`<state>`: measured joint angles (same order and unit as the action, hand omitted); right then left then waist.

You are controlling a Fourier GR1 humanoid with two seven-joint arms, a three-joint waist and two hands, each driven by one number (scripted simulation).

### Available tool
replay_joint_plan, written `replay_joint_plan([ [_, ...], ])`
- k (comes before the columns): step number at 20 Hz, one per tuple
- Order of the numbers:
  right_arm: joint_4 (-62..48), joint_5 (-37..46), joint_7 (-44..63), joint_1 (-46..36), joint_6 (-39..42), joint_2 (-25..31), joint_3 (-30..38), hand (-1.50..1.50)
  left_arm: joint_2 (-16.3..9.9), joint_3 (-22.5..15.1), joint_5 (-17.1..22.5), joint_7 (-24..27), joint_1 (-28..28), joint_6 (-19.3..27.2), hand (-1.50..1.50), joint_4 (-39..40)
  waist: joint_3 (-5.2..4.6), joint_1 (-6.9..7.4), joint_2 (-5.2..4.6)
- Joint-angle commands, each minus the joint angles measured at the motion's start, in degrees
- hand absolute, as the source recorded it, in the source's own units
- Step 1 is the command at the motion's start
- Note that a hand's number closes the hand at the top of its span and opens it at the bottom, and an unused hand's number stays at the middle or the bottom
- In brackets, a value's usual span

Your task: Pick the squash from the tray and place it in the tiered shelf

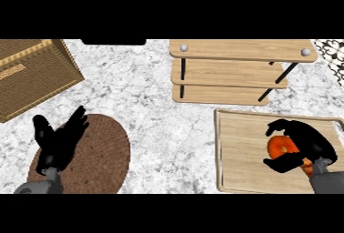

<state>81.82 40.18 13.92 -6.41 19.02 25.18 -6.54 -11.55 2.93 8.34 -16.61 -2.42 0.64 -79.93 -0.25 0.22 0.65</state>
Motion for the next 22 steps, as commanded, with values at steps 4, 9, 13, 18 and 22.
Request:
replay_joint_plan([
  [4,4.9,-0.6,-1.0,2.4,1.0,-4.4,-1.9,1.5,1.1,0.9,0.1,0.5,-2.4,-0.6,0.0,5.2,0.23,-0.52,-0.63],
  [9,12.4,0.7,-3.9,4.5,-2.2,-4.8,-2.3,1.5,-0.9,3.8,0.6,1.6,-3.0,-1.7,0.0,7.9,0.21,-0.7,-0.64],
  [13,21.0,5.6,6.2,8.1,-5.3,-16.1,-12.9,1.5,1.6,0.5,-0.9,0.3,1.6,-0.2,0.0,2.1,0.19,-0.37,-0.47],
  [18,22.3,8.4,24.7,-1.6,-11.9,-24.8,-29.2,1.5,0.7,0.8,-0.9,-0.2,0.1,-0.7,0.0,2.4,0.13,0.72,-0.51],
  [22,32.9,13.1,33.1,-5.3,-13.8,-25.0,-32.5,1.5,0.5,2.4,0.6,-1.1,-1.6,-1.1,0.0,3.9,0.15,-0.33,-0.4],
])
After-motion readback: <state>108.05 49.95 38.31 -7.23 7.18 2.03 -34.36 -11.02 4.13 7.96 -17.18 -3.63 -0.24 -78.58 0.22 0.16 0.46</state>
